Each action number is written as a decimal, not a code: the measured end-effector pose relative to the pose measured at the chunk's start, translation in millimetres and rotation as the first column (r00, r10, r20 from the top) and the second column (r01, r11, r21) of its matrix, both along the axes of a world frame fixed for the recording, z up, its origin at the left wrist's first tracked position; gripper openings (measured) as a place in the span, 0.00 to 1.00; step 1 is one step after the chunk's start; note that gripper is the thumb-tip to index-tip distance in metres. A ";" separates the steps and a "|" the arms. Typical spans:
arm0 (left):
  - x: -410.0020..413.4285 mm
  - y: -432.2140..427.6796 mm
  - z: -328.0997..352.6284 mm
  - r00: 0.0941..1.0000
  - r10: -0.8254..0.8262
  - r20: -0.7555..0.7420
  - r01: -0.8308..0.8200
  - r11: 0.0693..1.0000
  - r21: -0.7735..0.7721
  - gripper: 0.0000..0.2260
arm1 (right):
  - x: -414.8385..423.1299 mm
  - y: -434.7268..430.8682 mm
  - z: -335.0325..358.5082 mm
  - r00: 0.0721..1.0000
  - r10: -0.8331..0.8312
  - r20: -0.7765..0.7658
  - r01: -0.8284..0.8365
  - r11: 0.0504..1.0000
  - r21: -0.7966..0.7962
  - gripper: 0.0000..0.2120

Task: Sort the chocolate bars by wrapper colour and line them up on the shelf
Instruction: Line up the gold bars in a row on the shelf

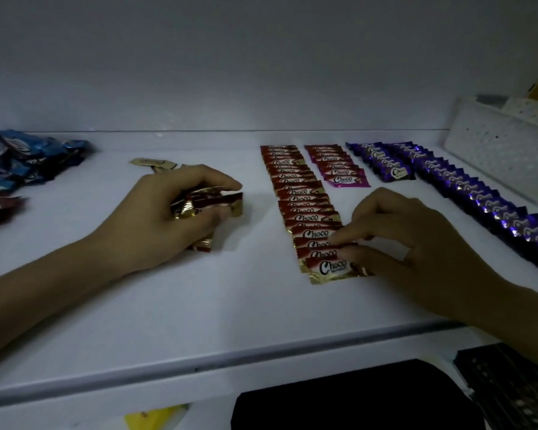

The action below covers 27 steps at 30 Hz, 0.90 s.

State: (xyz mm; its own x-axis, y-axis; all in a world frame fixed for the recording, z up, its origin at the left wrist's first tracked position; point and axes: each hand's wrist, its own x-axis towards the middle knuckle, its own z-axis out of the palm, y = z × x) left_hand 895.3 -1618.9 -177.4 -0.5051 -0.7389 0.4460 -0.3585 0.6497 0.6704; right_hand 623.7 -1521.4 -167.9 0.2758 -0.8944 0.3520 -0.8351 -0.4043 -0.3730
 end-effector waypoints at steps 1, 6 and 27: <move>-4.1 2.0 5.2 0.999 -0.024 -0.022 0.025 0.999 0.025 0.12 | 0.3 -0.6 0.4 0.996 -0.005 0.091 0.009 0.999 -0.042 0.05; -32.1 10.5 28.4 0.963 -0.144 -0.229 0.190 0.963 0.191 0.13 | 24.7 -21.2 4.3 0.947 0.061 0.314 -0.065 0.998 0.003 0.10; -37.3 5.2 0.5 0.972 -0.140 -0.189 0.152 0.987 0.047 0.05 | 25.9 -44.9 -6.4 0.786 0.069 0.615 -0.054 0.998 -0.043 0.13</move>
State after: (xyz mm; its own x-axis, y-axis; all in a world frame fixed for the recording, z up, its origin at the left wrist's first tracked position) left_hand 858.0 -1613.7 -176.8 -0.5227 -0.6916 0.4985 -0.1291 0.6421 0.7557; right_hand 649.6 -1566.3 -174.3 0.0478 -0.8733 0.4849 -0.4044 -0.4608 -0.7900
